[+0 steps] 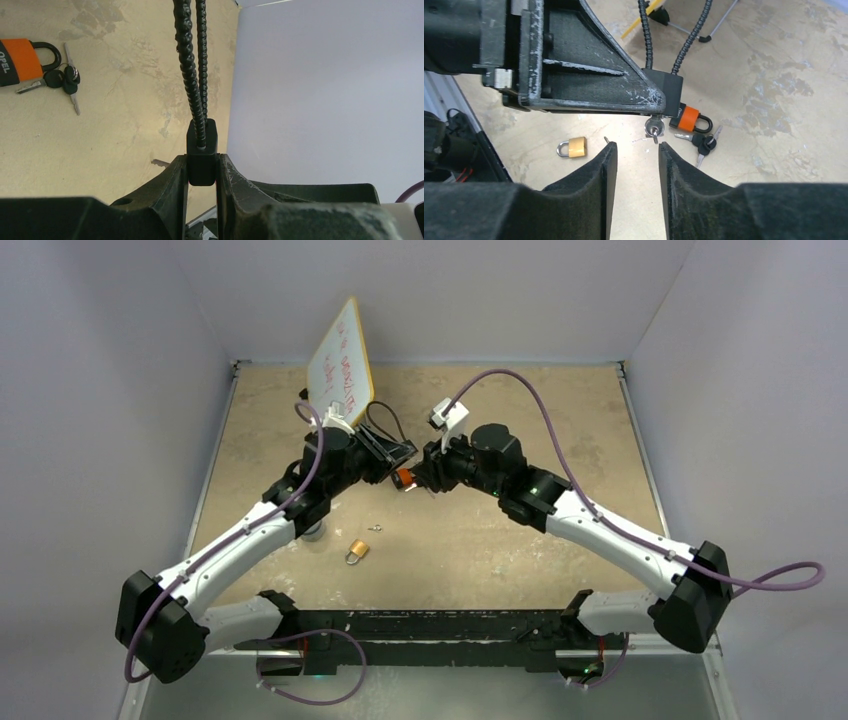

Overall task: Unlock with the key
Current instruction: Unlock the lock.

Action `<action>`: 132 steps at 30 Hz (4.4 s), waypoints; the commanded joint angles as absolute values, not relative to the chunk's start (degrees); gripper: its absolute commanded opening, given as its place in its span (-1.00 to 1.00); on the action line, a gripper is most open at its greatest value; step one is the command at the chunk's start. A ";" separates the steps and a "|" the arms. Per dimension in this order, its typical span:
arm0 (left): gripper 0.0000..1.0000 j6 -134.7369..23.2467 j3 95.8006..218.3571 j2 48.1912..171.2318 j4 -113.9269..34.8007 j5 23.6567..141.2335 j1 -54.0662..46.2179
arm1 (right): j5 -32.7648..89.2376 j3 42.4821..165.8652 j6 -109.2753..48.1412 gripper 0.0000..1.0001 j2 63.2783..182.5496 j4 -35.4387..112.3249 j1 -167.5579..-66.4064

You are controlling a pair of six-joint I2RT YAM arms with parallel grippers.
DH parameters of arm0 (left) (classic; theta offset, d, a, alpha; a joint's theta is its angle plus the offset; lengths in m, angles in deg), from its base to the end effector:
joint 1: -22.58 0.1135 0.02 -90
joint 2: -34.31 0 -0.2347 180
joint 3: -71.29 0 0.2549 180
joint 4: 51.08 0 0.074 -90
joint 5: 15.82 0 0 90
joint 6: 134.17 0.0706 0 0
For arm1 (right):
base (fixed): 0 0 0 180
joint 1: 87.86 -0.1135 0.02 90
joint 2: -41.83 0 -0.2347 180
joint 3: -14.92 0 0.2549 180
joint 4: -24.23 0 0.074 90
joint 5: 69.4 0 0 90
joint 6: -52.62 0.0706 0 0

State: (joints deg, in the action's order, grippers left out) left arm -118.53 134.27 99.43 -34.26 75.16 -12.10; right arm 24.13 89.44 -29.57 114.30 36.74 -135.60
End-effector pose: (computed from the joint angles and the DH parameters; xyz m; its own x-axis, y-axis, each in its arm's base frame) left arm 0.2565 -0.1789 0.2699 -0.6327 -0.7331 -0.2496 -0.1003 0.3972 -0.9122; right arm 0.2295 0.2591 0.3202 -0.2269 -0.0480 -0.9727 -0.7556 0.6389 0.1447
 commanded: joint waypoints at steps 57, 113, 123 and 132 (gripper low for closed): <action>-1.00 -120.61 130.47 89.99 -41.69 74.93 -12.17 | 28.67 90.64 -17.63 -1.00 117.21 27.99 -132.80; -1.00 -68.70 127.85 91.78 -59.74 102.66 -11.86 | 42.66 85.87 5.98 0.25 104.27 18.81 -122.35; -1.00 -50.74 129.59 94.48 -59.85 107.03 -11.88 | 41.83 88.24 -4.59 0.22 104.42 26.35 -122.37; -1.00 -50.96 129.64 96.23 -61.23 109.09 -11.88 | 43.26 90.15 -7.24 0.11 107.70 24.93 -122.34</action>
